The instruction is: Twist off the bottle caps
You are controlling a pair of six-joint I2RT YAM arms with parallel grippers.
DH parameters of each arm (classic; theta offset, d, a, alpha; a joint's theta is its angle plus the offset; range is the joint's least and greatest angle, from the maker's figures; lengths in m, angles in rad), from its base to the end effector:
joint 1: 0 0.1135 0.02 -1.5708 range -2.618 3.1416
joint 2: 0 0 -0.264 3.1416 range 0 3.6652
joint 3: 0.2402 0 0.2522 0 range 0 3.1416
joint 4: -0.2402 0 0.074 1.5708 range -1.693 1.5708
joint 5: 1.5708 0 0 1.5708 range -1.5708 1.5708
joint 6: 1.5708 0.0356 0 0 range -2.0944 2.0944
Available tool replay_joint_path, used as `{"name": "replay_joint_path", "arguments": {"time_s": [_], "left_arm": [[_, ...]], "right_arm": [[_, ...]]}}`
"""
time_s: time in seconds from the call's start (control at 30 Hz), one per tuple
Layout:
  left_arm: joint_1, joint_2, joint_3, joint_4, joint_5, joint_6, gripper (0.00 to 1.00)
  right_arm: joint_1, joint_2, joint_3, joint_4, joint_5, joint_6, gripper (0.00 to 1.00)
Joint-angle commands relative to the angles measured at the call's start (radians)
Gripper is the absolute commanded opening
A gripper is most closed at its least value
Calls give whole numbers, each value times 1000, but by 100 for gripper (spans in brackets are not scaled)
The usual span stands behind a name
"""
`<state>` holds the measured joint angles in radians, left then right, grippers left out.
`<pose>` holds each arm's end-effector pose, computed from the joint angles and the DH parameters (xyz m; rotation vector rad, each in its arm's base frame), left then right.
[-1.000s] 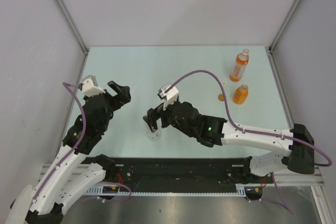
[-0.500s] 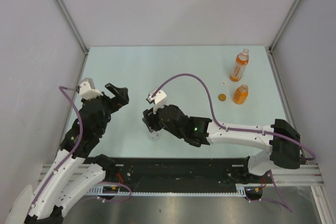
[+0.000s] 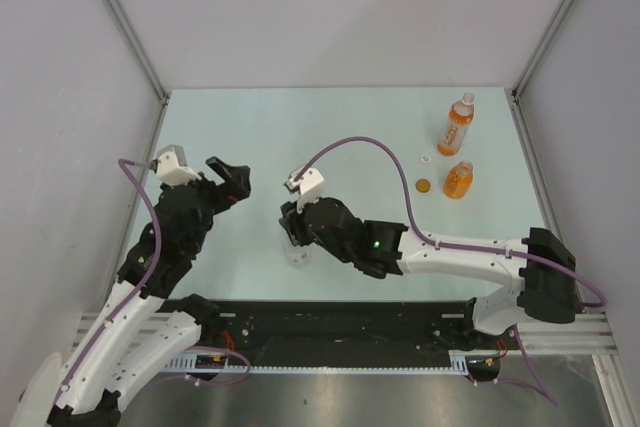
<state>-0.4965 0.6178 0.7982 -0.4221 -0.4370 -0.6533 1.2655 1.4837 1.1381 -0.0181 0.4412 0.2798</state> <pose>0.1287 -0.0526 0.3440 -0.4488 1.7532 -0.4273 0.1188 0.3265 0.3122 -0.6483 1.8359 0.6169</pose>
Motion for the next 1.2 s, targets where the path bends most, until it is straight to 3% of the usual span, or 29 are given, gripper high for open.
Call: {"name": "replay_joint_path", "arguments": {"time_s": [0.0, 0.23, 0.27, 0.33, 0.37, 0.43, 0.57, 0.77, 0.93, 1.17], "left_arm": [[7, 10, 15, 109, 135, 98, 100], [7, 51, 84, 284, 427, 216, 100], [7, 66, 88, 308, 549, 227, 100], [9, 83, 82, 391, 654, 236, 100], [7, 95, 75, 417, 798, 236, 100], [7, 103, 32, 602, 915, 206, 100], [9, 114, -48, 923, 1063, 116, 100], [9, 238, 67, 849, 1218, 228, 100], [-10, 309, 67, 919, 1311, 199, 100], [-33, 330, 94, 864, 1359, 247, 100]], "right_arm": [[-9, -121, 38, -29, 128, -19, 0], [-175, -328, 37, -144, 119, 114, 0], [-230, -367, 35, -151, 73, 130, 0], [-279, -402, 26, -154, 36, 197, 0], [-326, -419, 19, -152, -23, 225, 0], [-371, -459, 18, -154, -84, 289, 0], [-517, -500, 18, -148, -345, 410, 0], [-644, -533, 18, -91, -649, 528, 0], [-693, -533, 18, 4, -846, 616, 0], [-736, -504, 18, 90, -1007, 688, 0]]}}
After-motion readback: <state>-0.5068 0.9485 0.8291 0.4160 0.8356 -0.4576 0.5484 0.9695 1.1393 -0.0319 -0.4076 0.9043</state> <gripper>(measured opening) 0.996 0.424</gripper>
